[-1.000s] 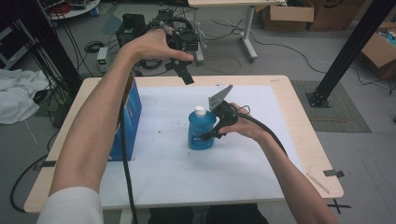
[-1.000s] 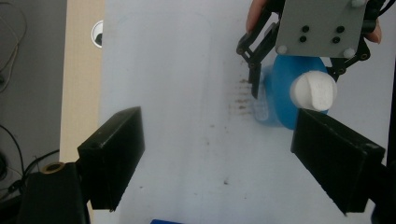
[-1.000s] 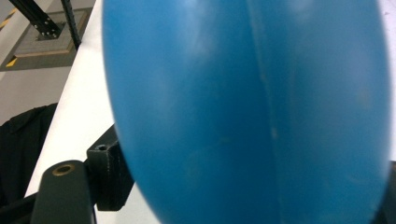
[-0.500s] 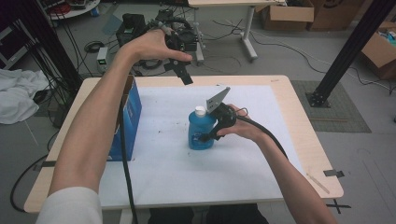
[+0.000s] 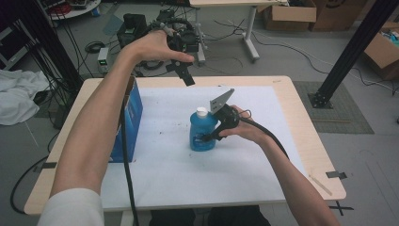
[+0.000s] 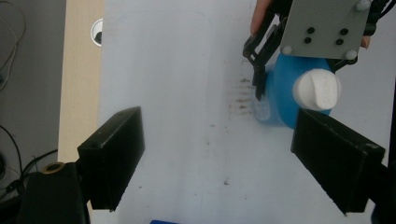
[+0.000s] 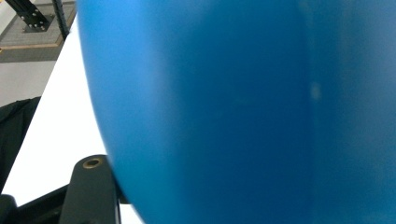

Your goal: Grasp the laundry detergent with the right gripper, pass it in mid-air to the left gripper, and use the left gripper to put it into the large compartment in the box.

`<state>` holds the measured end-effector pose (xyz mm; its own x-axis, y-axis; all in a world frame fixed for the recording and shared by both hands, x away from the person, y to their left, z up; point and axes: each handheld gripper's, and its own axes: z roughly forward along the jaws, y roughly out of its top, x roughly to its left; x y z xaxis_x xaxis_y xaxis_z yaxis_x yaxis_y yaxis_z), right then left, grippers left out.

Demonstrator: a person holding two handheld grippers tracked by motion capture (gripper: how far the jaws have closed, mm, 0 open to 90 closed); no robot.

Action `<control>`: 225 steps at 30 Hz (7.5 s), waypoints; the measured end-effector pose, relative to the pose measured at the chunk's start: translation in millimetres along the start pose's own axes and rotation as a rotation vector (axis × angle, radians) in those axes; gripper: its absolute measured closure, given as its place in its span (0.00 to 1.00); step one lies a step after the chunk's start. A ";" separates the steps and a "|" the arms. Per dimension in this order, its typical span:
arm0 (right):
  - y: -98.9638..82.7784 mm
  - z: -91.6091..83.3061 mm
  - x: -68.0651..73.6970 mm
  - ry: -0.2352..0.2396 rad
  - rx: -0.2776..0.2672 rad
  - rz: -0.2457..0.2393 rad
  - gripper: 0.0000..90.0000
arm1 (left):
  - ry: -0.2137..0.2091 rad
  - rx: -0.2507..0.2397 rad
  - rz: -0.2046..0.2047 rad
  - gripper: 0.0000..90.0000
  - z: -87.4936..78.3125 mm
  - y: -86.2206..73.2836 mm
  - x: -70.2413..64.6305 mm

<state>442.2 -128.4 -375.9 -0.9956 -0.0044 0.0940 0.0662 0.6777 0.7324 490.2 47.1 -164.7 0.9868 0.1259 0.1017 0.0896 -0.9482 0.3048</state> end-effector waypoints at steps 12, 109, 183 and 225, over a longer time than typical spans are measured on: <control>-0.2 2.2 -0.4 -0.019 0.002 -0.010 0.45 | 0.004 -0.001 -0.003 0.20 -1.4 -3.3 -1.2; 25.2 -45.0 28.7 -0.088 -0.058 -0.019 0.49 | -0.098 -0.057 0.073 0.20 62.1 9.1 -89.9; 21.2 -39.7 30.5 -0.075 -0.088 -0.015 0.49 | -0.062 -0.080 0.075 0.42 77.7 5.7 -93.8; 13.6 -38.1 28.6 -0.091 -0.124 -0.003 0.35 | -0.067 -0.061 0.077 0.42 82.9 9.9 -95.1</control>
<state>417.2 -147.3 -337.6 -0.9974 0.0640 0.0342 0.0652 0.5820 0.8106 408.4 1.5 -249.8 0.9974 0.0313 0.0644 0.0063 -0.9344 0.3562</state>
